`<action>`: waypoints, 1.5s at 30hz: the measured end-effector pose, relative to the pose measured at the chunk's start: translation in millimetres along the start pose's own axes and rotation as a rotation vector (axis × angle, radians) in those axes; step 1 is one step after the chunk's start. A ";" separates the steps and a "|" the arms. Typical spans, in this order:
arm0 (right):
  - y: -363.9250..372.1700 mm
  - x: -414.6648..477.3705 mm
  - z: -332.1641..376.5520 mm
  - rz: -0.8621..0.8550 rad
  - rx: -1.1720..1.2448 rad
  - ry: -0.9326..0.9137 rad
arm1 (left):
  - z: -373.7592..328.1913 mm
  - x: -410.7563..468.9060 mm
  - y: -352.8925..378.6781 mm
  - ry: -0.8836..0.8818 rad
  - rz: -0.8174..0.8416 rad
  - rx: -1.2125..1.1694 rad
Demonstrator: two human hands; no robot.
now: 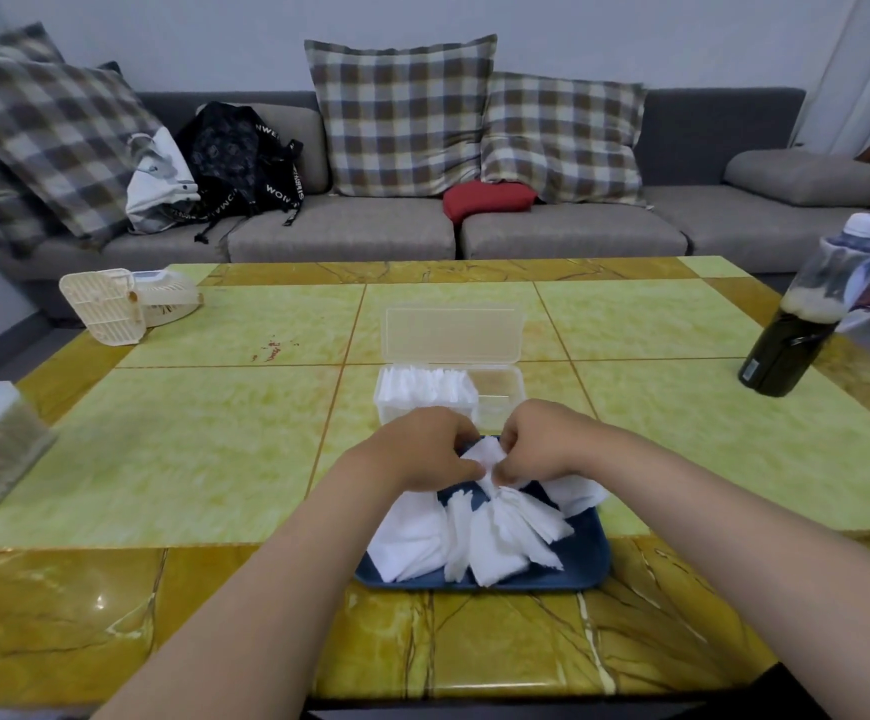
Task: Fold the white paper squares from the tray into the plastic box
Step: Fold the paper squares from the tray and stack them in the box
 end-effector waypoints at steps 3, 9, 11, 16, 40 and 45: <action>-11.4 -3.2 -2.2 -0.048 0.300 -0.044 | 5.2 0.2 -2.8 -0.046 0.013 -0.144; -28.8 -12.3 2.5 -0.131 0.537 -0.103 | 7.1 -1.3 -17.1 -0.107 -0.031 -0.786; -29.7 -13.5 5.5 -0.129 0.569 -0.120 | 7.1 -1.7 -20.2 -0.119 -0.053 -0.876; -31.5 -10.8 5.0 -0.182 0.720 -0.101 | 8.4 -3.3 -20.5 -0.140 -0.061 -0.923; -78.9 19.3 -22.2 -0.533 0.490 0.114 | 13.9 14.2 -66.5 -0.009 -0.458 -0.184; -78.4 37.0 -8.3 -0.530 0.127 0.113 | 4.5 37.0 -45.6 0.076 -0.340 0.205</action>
Point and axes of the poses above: each hand's wrist, its own x-axis towards the middle knuckle, its own y-axis out of the palm, z = x × y, the point moved 8 cm from there along x, towards the middle knuckle, and after that the axes turned 6 degrees about -y, right-handed, at the moved point
